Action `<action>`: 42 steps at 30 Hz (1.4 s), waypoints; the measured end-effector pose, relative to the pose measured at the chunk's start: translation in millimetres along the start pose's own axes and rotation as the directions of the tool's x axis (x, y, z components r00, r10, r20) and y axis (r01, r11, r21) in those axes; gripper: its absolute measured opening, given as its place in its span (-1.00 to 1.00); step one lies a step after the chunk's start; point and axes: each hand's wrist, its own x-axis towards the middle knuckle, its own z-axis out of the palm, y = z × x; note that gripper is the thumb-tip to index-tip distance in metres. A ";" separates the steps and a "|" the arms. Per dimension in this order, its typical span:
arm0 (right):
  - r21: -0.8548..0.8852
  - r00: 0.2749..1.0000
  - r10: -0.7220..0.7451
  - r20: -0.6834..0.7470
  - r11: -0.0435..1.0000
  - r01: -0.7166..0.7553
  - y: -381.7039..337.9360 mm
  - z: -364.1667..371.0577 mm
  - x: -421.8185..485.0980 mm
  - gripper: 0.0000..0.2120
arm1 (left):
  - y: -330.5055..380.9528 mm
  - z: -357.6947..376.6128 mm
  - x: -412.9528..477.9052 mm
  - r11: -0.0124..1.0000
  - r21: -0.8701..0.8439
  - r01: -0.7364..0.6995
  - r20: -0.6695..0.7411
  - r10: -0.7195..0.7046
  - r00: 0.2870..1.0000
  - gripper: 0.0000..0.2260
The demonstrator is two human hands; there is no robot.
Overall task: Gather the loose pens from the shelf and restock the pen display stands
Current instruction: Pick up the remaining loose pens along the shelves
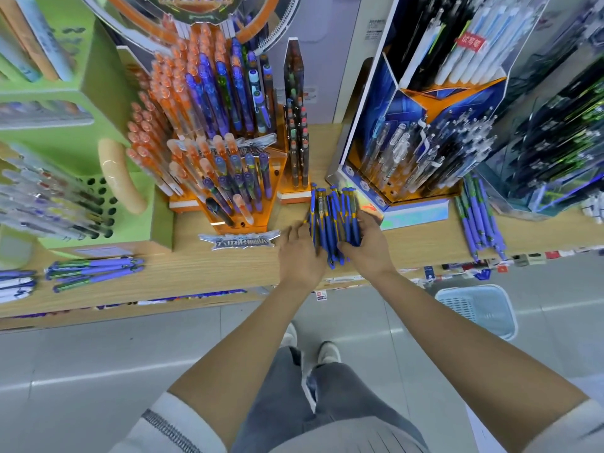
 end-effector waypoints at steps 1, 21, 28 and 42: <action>0.000 1.000 -0.014 0.008 1.000 0.014 -0.1 0.5 -1.4 -0.56 | 3.1 -0.4 -1.0 0.999 -0.039 -0.001 0.008 0.001 1.000 -0.60; -0.016 0.999 -0.023 0.047 1.000 0.024 28.1 9.0 24.8 -0.38 | 4.7 -3.2 -2.9 0.985 -0.168 0.031 0.074 -0.019 0.997 -0.45; 0.013 0.986 -0.016 0.167 1.000 0.014 60.4 17.2 42.5 -0.27 | 1.4 3.5 -3.6 0.997 0.066 -0.040 0.063 0.035 0.997 -0.36; 0.210 0.901 -0.380 0.208 0.917 0.338 -50.4 32.1 -63.7 -0.79 | -63.0 -31.4 -83.5 0.991 -0.111 -0.074 -0.487 0.010 0.873 -0.72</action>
